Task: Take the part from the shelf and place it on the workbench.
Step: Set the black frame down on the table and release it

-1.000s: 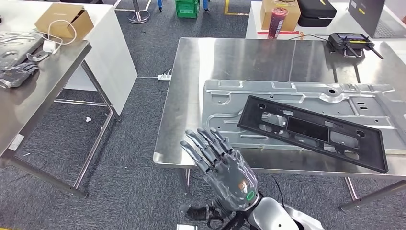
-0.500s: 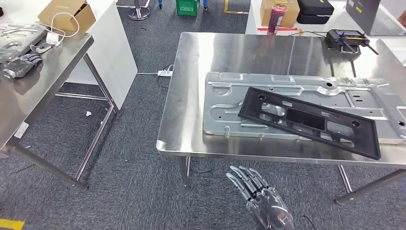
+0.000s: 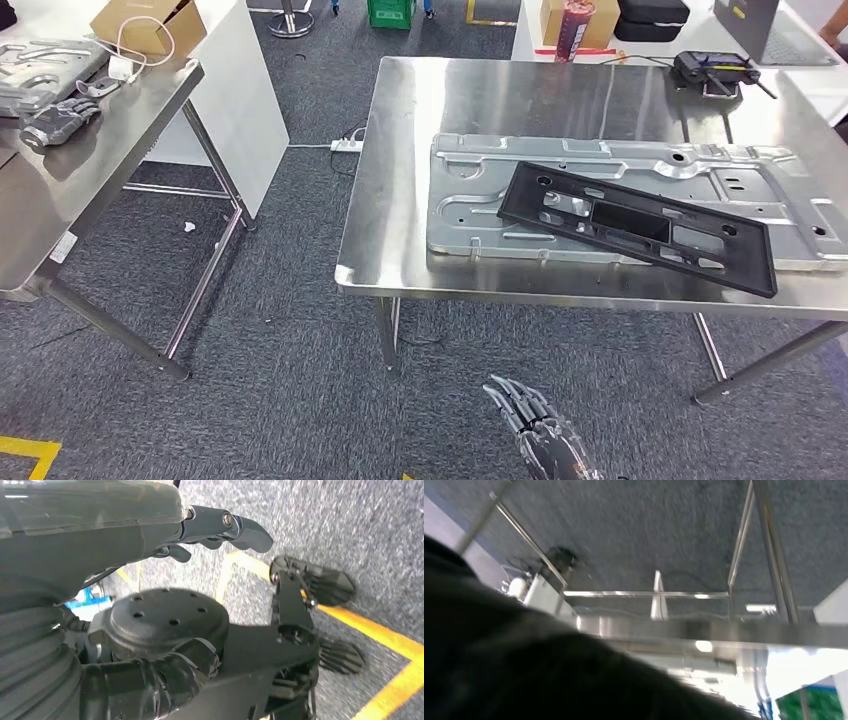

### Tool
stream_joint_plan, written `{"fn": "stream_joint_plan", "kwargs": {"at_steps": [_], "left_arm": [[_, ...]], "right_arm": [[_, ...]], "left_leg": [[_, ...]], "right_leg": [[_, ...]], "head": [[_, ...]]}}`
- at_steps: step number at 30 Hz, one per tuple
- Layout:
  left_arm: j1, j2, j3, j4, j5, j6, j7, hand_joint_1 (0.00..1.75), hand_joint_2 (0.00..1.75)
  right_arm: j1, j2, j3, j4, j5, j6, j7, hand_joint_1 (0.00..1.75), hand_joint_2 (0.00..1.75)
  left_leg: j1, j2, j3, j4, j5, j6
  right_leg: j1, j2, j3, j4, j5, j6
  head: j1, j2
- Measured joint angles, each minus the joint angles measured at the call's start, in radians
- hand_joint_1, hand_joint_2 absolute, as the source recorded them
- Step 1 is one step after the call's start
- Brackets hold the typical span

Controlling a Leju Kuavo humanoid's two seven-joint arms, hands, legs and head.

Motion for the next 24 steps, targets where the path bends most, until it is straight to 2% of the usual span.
{"fn": "stream_joint_plan", "kwargs": {"at_steps": [1, 2, 3, 4, 6, 7, 8, 9, 10, 12, 13, 14, 16, 17, 18, 19, 21, 22, 23, 24], "left_arm": [[0.0, 0.0, 0.0, 0.0, -0.001, 0.0, 0.001, 0.0, 1.75], [-0.001, -0.001, 0.0, 0.0, -0.002, 0.0, 0.001, 0.0, 1.75], [-0.001, -0.001, 0.001, 0.0, -0.002, 0.0, 0.002, 0.0, 1.75], [-0.001, -0.001, 0.001, 0.0, -0.002, -0.001, 0.002, 0.0, 1.75], [0.0, -0.001, 0.001, 0.0, -0.002, -0.001, 0.002, 0.0, 1.75], [0.0, -0.001, 0.001, 0.0, -0.002, -0.002, 0.002, 0.0, 1.75], [0.0, -0.001, 0.001, 0.0, -0.002, -0.002, 0.002, 0.0, 1.75], [0.0, -0.001, 0.001, 0.0, -0.002, -0.002, 0.002, 0.0, 1.75], [0.0, -0.001, 0.001, 0.0, -0.002, -0.002, 0.002, 0.0, 1.75], [-0.001, -0.003, 0.001, 0.0, -0.002, -0.002, 0.002, 0.0, 1.75], [-0.001, -0.004, 0.001, 0.0, -0.002, -0.002, 0.002, 0.0, 1.75], [-0.001, -0.005, 0.001, 0.0, -0.002, -0.003, 0.002, 0.0, 1.75], [-0.002, -0.005, 0.001, 0.0, -0.002, -0.003, 0.002, 0.0, 1.75], [-0.002, -0.005, 0.001, 0.0, -0.002, -0.003, 0.002, 0.0, 1.75], [-0.001, -0.004, 0.001, 0.0, -0.002, -0.003, 0.002, 0.0, 1.75], [0.0, -0.004, 0.001, 0.0, -0.002, -0.002, 0.002, 0.0, 1.75], [0.0, -0.003, 0.001, 0.0, -0.002, -0.002, 0.003, 0.0, 1.75], [0.001, -0.003, 0.001, 0.0, -0.002, -0.002, 0.003, 0.0, 1.75], [0.001, -0.003, 0.001, 0.0, -0.003, -0.002, 0.003, 0.0, 1.75], [0.0, -0.002, 0.001, 0.0, -0.003, -0.002, 0.003, 0.0, 1.75]], "right_arm": [[0.0, 0.002, 0.003, 0.012, -0.007, -0.004, 0.001, 0.0, 0.0], [0.001, 0.003, 0.006, 0.023, -0.012, -0.007, 0.002, 0.0, 0.0], [0.001, 0.004, 0.008, 0.032, -0.015, -0.009, 0.002, 0.0, 0.0], [0.001, 0.005, 0.009, 0.04, -0.017, -0.01, 0.002, 0.0, 0.0], [0.0, 0.007, 0.011, 0.053, -0.018, -0.011, 0.002, 0.0, 0.0], [0.0, 0.008, 0.012, 0.059, -0.018, -0.011, 0.002, 0.0, 0.0], [0.0, 0.008, 0.013, 0.064, -0.018, -0.011, 0.003, 0.0, 0.0], [0.0, 0.009, 0.013, 0.069, -0.018, -0.011, 0.003, 0.0, 0.0], [0.0, 0.01, 0.013, 0.072, -0.018, -0.012, 0.003, 0.0, 0.0], [-0.001, 0.01, 0.014, 0.078, -0.018, -0.012, 0.003, 0.0, 0.0], [-0.002, 0.01, 0.014, 0.08, -0.018, -0.012, 0.003, 0.0, 0.0], [-0.003, 0.01, 0.015, 0.082, -0.018, -0.013, 0.003, 0.0, 0.0], [-0.002, 0.011, 0.018, 0.086, -0.018, -0.014, 0.003, 0.0, 0.0], [-0.002, 0.011, 0.019, 0.088, -0.018, -0.014, 0.003, 0.0, 0.0], [-0.003, 0.012, 0.02, 0.089, -0.018, -0.015, 0.003, 0.0, 0.0], [-0.004, 0.014, 0.021, 0.09, -0.018, -0.015, 0.003, 0.0, 0.0], [-0.005, 0.016, 0.021, 0.092, -0.019, -0.016, 0.003, 0.0, 0.0], [-0.005, 0.018, 0.022, 0.094, -0.022, -0.016, 0.003, 0.0, 0.0], [-0.005, 0.018, 0.023, 0.096, -0.027, -0.016, 0.003, 0.0, 0.0], [-0.005, 0.019, 0.024, 0.098, -0.035, -0.017, 0.003, 0.0, 0.0]], "left_leg": [[0.001, 0.006, -0.005, -0.006, 0.007, 0.008], [0.001, 0.013, -0.013, -0.01, 0.017, 0.019], [0.002, 0.02, -0.022, -0.015, 0.029, 0.029], [0.002, 0.027, -0.034, -0.018, 0.04, 0.037], [-0.005, 0.038, -0.06, -0.016, 0.059, 0.045], [-0.009, 0.044, -0.073, -0.013, 0.068, 0.046], [-0.013, 0.05, -0.086, -0.01, 0.075, 0.047], [-0.017, 0.056, -0.099, -0.006, 0.082, 0.047], [-0.021, 0.061, -0.11, -0.002, 0.088, 0.048], [-0.026, 0.071, -0.123, 0.005, 0.098, 0.045], [-0.027, 0.076, -0.124, 0.006, 0.103, 0.042], [-0.026, 0.081, -0.125, 0.007, 0.109, 0.037], [-0.024, 0.092, -0.128, 0.006, 0.12, 0.025], [-0.024, 0.086, -0.133, 0.011, 0.113, 0.018], [-0.022, 0.073, -0.142, 0.027, 0.09, 0.011], [-0.019, 0.056, -0.154, 0.063, 0.05, 0.003], [-0.009, 0.03, -0.183, 0.173, -0.045, -0.011], [-0.005, 0.027, -0.191, 0.229, -0.073, -0.016], [-0.001, 0.026, -0.187, 0.26, -0.076, -0.02], [0.001, 0.026, -0.169, 0.261, -0.06, -0.023]], "right_leg": [[-0.001, 0.002, -0.003, 0.0, 0.002, 0.007], [-0.002, 0.003, -0.009, 0.009, -0.011, 0.011], [-0.002, 0.002, -0.021, 0.034, -0.041, 0.014], [-0.002, -0.001, -0.038, 0.081, -0.089, 0.014], [0.001, -0.004, -0.073, 0.207, -0.178, 0.016], [0.003, -0.005, -0.079, 0.257, -0.197, 0.015], [0.005, -0.005, -0.073, 0.281, -0.195, 0.013], [0.009, -0.007, -0.045, 0.265, -0.176, 0.008], [0.014, -0.012, 0.002, 0.212, -0.151, 0.0], [0.027, -0.04, 0.114, 0.059, -0.131, -0.022], [0.034, -0.053, 0.148, 0.006, -0.132, -0.031], [0.04, -0.061, 0.165, -0.025, -0.135, -0.037], [0.04, -0.053, 0.157, -0.042, -0.118, -0.047], [0.037, -0.047, 0.15, -0.051, -0.107, -0.053], [0.032, -0.041, 0.141, -0.059, -0.094, -0.059], [0.026, -0.035, 0.13, -0.064, -0.079, -0.063], [0.024, -0.021, 0.102, -0.062, -0.057, -0.065], [0.024, -0.013, 0.087, -0.058, -0.047, -0.062], [0.023, -0.004, 0.072, -0.053, -0.038, -0.059], [0.021, 0.004, 0.056, -0.046, -0.031, -0.055]], "head": [[0.0, 0.0], [0.0, 0.0], [0.001, 0.0], [0.001, 0.0], [0.001, 0.0], [0.001, 0.0], [0.001, 0.0], [0.001, 0.0], [0.001, 0.0], [0.0, 0.0], [0.0, 0.0], [0.001, 0.0], [0.004, 0.0], [0.004, 0.0], [0.004, 0.0], [0.003, 0.0], [0.003, 0.0], [0.003, 0.0], [0.003, 0.0], [0.003, 0.0]]}}
